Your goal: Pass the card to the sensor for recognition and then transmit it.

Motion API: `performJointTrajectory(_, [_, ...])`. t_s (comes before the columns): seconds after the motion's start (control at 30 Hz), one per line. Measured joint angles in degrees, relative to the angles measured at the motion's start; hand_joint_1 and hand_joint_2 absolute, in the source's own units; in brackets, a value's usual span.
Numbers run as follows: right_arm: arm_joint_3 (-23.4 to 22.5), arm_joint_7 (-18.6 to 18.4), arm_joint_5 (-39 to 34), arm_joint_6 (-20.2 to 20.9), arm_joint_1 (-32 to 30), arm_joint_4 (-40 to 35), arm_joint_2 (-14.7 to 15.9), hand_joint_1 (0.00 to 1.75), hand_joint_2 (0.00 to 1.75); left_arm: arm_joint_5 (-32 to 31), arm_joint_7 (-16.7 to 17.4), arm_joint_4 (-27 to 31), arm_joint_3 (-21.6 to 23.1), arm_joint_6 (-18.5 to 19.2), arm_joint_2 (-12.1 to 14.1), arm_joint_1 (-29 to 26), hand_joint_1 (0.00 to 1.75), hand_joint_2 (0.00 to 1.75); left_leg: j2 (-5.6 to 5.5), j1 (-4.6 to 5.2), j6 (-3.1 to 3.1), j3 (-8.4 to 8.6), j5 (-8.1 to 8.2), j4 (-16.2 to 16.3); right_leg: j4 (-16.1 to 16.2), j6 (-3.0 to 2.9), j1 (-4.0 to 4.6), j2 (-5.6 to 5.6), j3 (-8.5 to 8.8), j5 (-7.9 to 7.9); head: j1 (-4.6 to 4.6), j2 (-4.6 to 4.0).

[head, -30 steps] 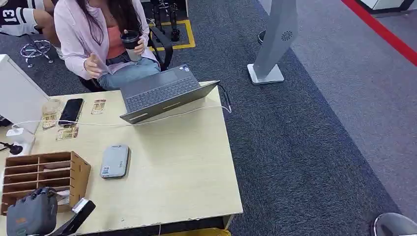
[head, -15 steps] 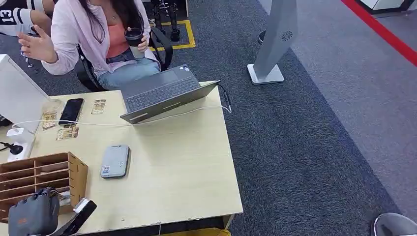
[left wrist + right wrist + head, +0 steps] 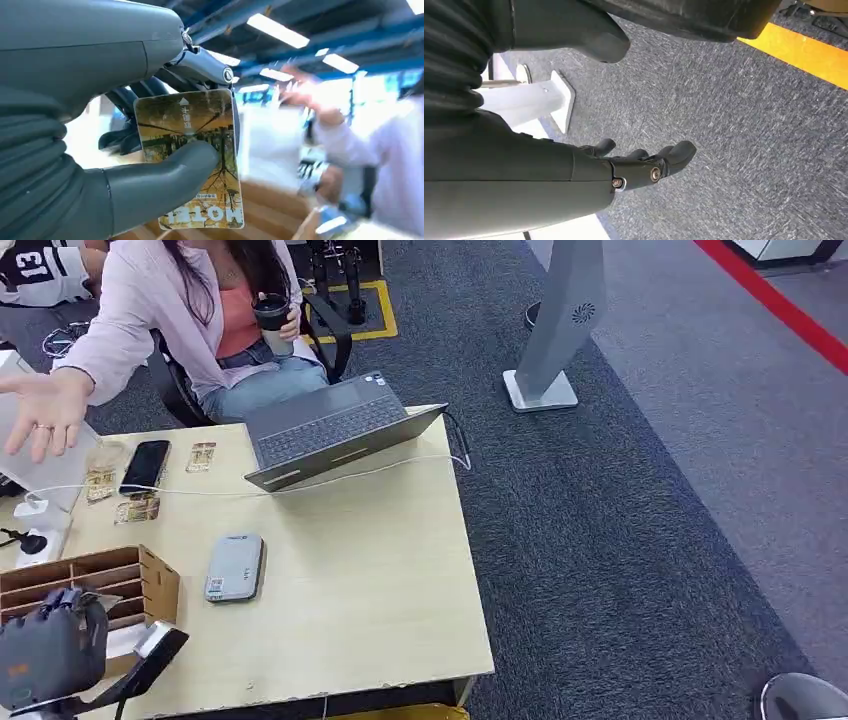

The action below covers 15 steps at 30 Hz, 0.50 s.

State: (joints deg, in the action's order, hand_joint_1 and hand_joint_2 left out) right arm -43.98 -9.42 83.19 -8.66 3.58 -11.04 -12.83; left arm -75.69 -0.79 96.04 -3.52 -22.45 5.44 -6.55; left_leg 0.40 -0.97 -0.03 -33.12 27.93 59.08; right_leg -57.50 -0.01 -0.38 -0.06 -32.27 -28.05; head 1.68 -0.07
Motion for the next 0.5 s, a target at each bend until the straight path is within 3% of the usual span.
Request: performJointTrajectory(0.5, [0.0, 0.2, -0.3, -0.1, 0.0, 0.0, 0.0, 0.00, 1.75, 1.6, 0.7, 6.7, 4.9, 0.6, 2.1, 2.8, 1.75, 1.75, 0.01, 0.00, 0.00, 0.01, 0.00, 0.0, 0.0, -0.03, 0.00, 0.01, -0.01, 0.02, 0.00, 0.00])
